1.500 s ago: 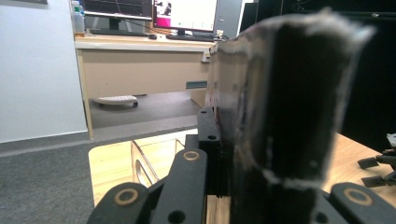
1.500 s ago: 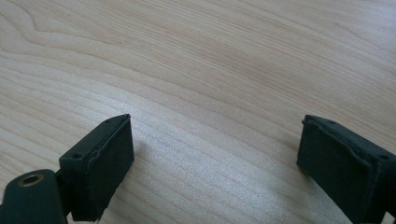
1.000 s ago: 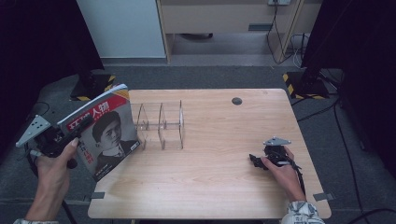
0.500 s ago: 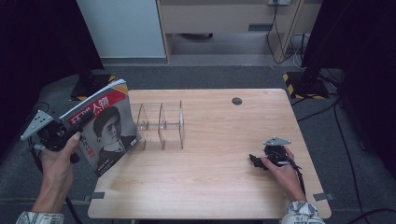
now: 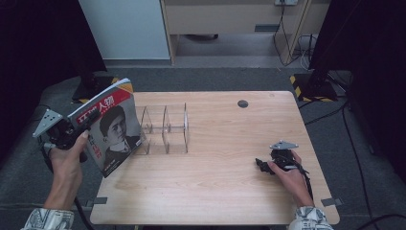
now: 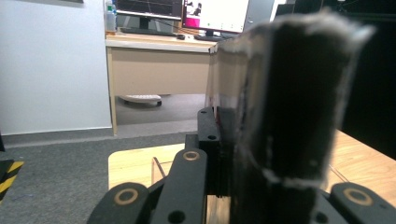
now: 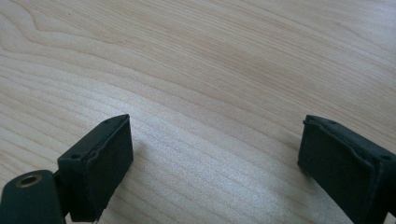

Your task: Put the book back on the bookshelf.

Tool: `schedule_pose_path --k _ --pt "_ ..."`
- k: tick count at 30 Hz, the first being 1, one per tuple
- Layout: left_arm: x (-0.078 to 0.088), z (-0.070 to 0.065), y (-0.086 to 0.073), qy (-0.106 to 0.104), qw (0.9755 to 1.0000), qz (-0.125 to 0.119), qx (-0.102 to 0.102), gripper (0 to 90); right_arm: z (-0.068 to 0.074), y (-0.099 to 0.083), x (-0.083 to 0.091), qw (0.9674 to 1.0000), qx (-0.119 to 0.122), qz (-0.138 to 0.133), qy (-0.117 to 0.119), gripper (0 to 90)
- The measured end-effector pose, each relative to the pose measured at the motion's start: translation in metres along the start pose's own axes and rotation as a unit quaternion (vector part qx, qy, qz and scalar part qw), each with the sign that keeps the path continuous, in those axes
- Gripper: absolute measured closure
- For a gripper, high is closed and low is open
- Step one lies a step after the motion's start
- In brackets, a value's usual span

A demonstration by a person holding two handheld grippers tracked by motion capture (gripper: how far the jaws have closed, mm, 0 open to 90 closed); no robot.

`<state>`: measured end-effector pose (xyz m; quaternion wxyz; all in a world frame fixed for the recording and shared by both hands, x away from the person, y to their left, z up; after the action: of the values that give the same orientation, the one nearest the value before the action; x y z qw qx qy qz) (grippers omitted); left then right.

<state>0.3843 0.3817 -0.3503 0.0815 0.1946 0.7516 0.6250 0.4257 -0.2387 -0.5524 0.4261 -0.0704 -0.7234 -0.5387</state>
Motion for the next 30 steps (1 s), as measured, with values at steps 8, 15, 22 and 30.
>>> schedule_pose_path --k 8,15,22,30 --pt "-0.009 -0.002 -0.002 0.008 0.9999 -0.008 0.003 86.2 0.0 0.0 0.0 1.0 0.0 0.001 0.001 10.1" --pt "-0.016 -0.002 -0.007 0.014 0.9998 -0.011 0.002 86.2 0.0 0.0 0.0 1.0 0.0 0.001 0.002 9.7" --pt "-0.019 -0.002 -0.01 0.02 0.9996 -0.016 0.005 86.2 0.0 0.0 0.0 1.0 0.0 0.001 0.002 9.7" --pt "-0.023 -0.005 -0.011 0.028 0.9994 -0.021 0.001 86.2 0.0 0.0 0.0 1.0 0.001 0.001 0.003 9.6"
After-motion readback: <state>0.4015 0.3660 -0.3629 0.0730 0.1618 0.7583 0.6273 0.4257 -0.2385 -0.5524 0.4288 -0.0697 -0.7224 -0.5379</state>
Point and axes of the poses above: each handheld gripper's, and its own axes: x roughly backward along the jaws, y roughly out of its top, z roughly to its left, the point moved 2 cm from there along -x, roughly forward along the jaws, and after that the axes turned 5 degrees about x, right-handed, at the moved point
